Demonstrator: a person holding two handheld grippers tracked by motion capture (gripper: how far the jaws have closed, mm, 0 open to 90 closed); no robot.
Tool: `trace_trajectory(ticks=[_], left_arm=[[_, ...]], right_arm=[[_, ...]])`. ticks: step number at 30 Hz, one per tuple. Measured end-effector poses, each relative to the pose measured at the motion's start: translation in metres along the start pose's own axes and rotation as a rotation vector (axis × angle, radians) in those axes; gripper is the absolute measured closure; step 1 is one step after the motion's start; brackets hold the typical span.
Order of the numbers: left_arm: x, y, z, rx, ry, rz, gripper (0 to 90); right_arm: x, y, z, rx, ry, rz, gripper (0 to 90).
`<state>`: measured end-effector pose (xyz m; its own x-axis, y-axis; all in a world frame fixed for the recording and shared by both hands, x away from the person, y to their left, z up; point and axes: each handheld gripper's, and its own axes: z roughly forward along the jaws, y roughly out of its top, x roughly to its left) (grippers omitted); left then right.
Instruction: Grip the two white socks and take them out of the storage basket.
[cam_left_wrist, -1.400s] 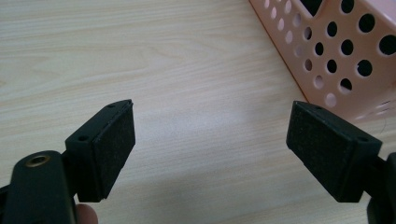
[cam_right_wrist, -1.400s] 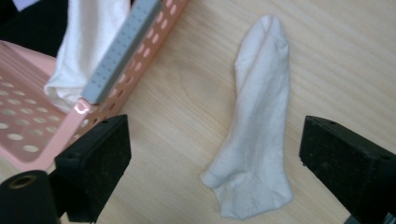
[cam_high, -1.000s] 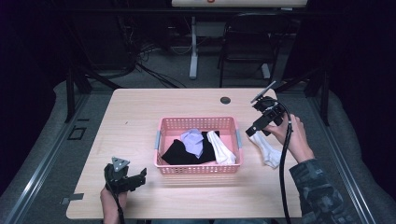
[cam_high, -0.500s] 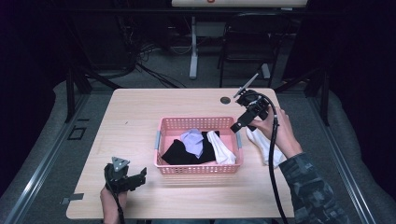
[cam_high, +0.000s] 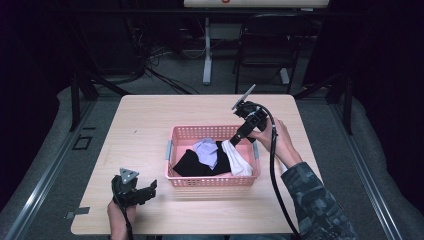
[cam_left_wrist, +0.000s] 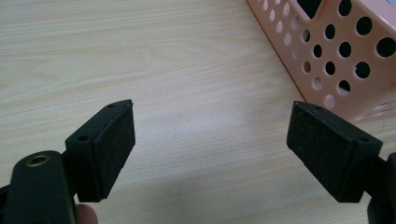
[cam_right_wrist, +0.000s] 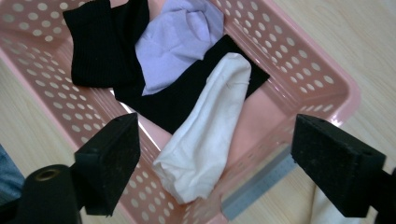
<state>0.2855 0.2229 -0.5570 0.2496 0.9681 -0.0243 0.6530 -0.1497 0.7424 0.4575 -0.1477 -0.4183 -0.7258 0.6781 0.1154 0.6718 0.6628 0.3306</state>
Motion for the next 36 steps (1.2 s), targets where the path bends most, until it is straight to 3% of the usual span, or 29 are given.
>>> trace_trajectory(ticks=[5,10,11,13,14,17,19,27,33,36], left_arm=[[0.000,0.000,0.000,-0.001,-0.001,-0.001,15.5],[0.000,0.000,0.000,0.000,0.000,-0.001,15.5],[0.000,0.000,0.000,0.000,0.000,-0.001,15.5],[0.000,0.000,0.000,-0.001,0.000,0.000,15.5],[0.000,0.000,-0.001,0.002,-0.002,0.005,15.5],[0.000,0.000,-0.001,0.001,-0.003,0.004,15.5],[0.000,0.000,0.000,0.000,0.001,0.001,15.6],[0.000,0.000,0.000,0.001,-0.001,0.000,15.5],[-0.001,0.001,0.000,0.002,-0.004,0.005,15.5],[0.000,0.001,0.000,0.001,-0.005,0.005,15.5]], right_arm=[[0.001,0.006,0.015,0.005,0.012,0.014,25.4],[0.000,0.012,0.041,0.026,0.018,0.048,42.2],[0.000,0.012,0.041,0.026,0.018,0.048,42.2],[-0.002,0.013,0.058,0.072,0.045,0.054,49.2],[-0.001,0.013,0.064,0.082,0.047,0.075,50.5],[-0.002,0.014,0.074,0.112,0.052,0.070,51.3],[-0.003,0.016,0.086,0.120,0.046,0.094,52.6],[-0.009,0.016,0.101,0.140,-0.002,0.126,64.5],[-0.013,0.013,0.110,0.163,0.005,0.132,68.8],[-0.013,0.013,0.110,0.174,0.019,0.133,80.8]])
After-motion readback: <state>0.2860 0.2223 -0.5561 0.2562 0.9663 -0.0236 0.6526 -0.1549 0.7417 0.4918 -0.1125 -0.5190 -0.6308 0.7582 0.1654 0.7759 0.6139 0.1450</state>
